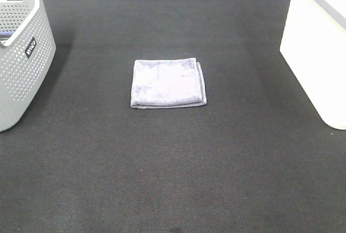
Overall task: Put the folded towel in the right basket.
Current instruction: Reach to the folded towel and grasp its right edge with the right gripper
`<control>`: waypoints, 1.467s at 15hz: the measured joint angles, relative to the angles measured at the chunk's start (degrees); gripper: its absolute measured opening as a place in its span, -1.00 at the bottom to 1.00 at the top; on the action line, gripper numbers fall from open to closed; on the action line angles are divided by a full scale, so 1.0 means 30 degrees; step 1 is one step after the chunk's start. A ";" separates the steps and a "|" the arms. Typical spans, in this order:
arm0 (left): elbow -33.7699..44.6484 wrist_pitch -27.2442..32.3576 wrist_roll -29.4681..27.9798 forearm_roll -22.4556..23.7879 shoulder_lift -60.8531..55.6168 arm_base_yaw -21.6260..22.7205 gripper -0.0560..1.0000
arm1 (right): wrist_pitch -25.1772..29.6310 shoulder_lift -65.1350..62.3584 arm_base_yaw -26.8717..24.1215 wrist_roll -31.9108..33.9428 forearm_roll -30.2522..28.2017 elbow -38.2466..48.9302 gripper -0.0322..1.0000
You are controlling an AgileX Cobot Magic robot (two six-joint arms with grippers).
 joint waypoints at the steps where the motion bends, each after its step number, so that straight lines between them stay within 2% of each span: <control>1: 0.0000 0.0000 0.0000 0.0000 0.0000 0.0000 0.94 | 0.0000 0.0000 0.0000 0.0000 0.0000 0.0000 0.44; 22: 0.0000 0.0000 0.0000 0.0000 0.0000 0.0000 0.94 | 0.0000 0.0000 0.0000 0.0000 0.0000 0.0000 0.44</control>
